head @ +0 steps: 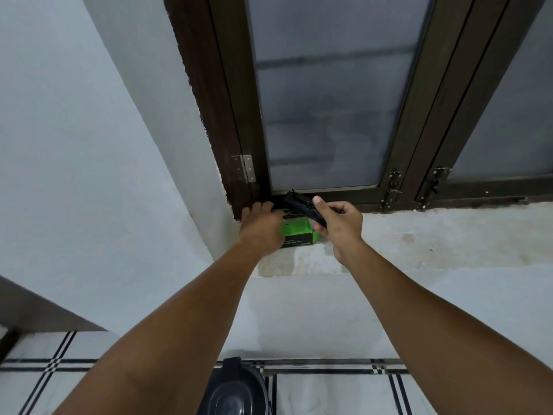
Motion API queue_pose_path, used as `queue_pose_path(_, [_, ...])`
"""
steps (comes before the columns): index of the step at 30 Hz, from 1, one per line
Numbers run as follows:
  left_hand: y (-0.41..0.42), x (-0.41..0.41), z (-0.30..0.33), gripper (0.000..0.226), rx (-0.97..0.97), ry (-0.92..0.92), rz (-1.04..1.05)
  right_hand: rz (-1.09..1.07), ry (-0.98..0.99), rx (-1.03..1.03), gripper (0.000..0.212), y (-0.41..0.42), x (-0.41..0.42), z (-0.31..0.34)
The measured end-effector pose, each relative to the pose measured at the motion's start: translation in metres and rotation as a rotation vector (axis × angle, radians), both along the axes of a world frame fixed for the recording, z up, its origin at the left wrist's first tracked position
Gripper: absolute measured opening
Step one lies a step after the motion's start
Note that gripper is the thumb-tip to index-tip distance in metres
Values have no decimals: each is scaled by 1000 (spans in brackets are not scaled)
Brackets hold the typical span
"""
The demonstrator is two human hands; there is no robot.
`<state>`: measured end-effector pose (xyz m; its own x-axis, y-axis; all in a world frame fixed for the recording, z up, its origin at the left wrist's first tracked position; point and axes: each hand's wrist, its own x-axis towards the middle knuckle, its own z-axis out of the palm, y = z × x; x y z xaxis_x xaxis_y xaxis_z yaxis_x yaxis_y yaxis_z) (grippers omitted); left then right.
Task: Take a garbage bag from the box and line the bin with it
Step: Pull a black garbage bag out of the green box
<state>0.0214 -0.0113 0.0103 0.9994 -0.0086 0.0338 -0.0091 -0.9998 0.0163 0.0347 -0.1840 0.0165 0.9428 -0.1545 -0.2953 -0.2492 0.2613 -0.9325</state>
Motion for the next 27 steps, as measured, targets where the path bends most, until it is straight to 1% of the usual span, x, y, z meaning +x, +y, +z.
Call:
queue_pose_path(1, [-3,-2,5,39,-206,-112,48,19,-5,14,42,4,0,1])
queue_pose_path(2, [-7,-3,11,30,-495,-192,138,46,-14,43,44,7,-1,4])
queue_pose_path(3, [-13,-4,19,28,-808,-208,242,80,-24,76,45,10,-2,7])
queue_pose_path(4, [-19,-5,27,29,-1078,-173,340,120,-31,101,45,13,-4,9])
queue_pose_path(5, [-23,-6,33,29,-1267,-113,410,164,-38,96,43,16,-4,11])
queue_pose_path(7, [-24,-6,42,27,-1457,-19,456,262,-69,-15,37,20,-4,12])
queue_pose_path(9, [-21,-8,47,28,-1542,29,466,345,-114,-126,32,24,-3,16])
queue_pose_path(10, [-18,-7,47,28,-1548,45,473,365,-137,-151,30,26,-3,18])
queue_pose_path(12, [-12,-9,47,28,-1564,85,486,367,-158,-179,25,29,-3,23])
queue_pose_path(14, [-7,-11,46,37,-1627,131,485,358,-147,-170,18,32,-2,27])
queue_pose_path(18, [-1,-10,50,48,-1938,274,490,225,-30,-123,9,37,8,28])
queue_pose_path(19, [0,-10,52,52,-1954,307,487,186,-5,-93,9,38,10,29])
queue_pose_path(20, [2,-10,53,55,-1932,327,482,151,13,-63,13,39,12,30])
queue_pose_path(22, [6,-8,51,54,-1827,328,488,88,53,8,27,40,14,35])
queue_pose_path(24, [10,-5,48,52,-1754,310,499,48,89,58,34,42,15,38])
queue_pose_path(26, [12,-2,46,46,-1713,305,494,53,114,51,28,44,16,40])
queue_pose_path(27, [13,-2,46,44,-1699,313,484,90,113,33,21,43,16,41])
